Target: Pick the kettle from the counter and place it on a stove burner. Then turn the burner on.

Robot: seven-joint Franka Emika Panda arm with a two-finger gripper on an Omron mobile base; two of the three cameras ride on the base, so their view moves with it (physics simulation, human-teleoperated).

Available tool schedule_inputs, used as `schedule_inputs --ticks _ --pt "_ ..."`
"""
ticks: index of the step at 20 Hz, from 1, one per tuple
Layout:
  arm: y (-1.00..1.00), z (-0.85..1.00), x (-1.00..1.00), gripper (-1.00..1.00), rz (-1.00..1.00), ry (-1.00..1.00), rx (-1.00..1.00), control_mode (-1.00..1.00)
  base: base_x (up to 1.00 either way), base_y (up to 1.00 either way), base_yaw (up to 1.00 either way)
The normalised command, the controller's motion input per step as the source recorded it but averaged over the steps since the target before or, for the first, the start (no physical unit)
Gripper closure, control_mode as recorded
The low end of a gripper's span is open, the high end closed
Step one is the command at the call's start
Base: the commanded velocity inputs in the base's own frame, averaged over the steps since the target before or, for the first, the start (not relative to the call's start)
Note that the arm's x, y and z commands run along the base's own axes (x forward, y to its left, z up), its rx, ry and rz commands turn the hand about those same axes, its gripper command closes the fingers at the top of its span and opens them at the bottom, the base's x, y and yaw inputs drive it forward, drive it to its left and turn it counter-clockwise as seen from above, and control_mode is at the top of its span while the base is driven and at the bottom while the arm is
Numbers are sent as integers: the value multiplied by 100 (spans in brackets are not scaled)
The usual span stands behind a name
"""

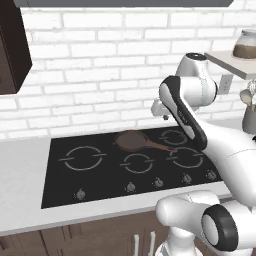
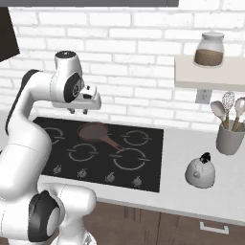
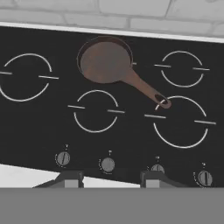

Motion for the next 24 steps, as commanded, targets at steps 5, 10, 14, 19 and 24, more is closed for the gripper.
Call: schedule_inputs --ticks 5,10,14,19,24 --pt "-58 -4 -6 -100 -3 0 0 -100 0 0 0" --pt "-100 -4 -27 -100 -12 0 0 -100 0 0 0" --pt "-100 -8 -25 -100 -16 0 0 -100 0 0 0" --pt "-100 -10 -26 -100 -16 0 0 -100 0 0 0" --pt "-100 -13 -11 -100 -17 0 0 -100 0 0 0"
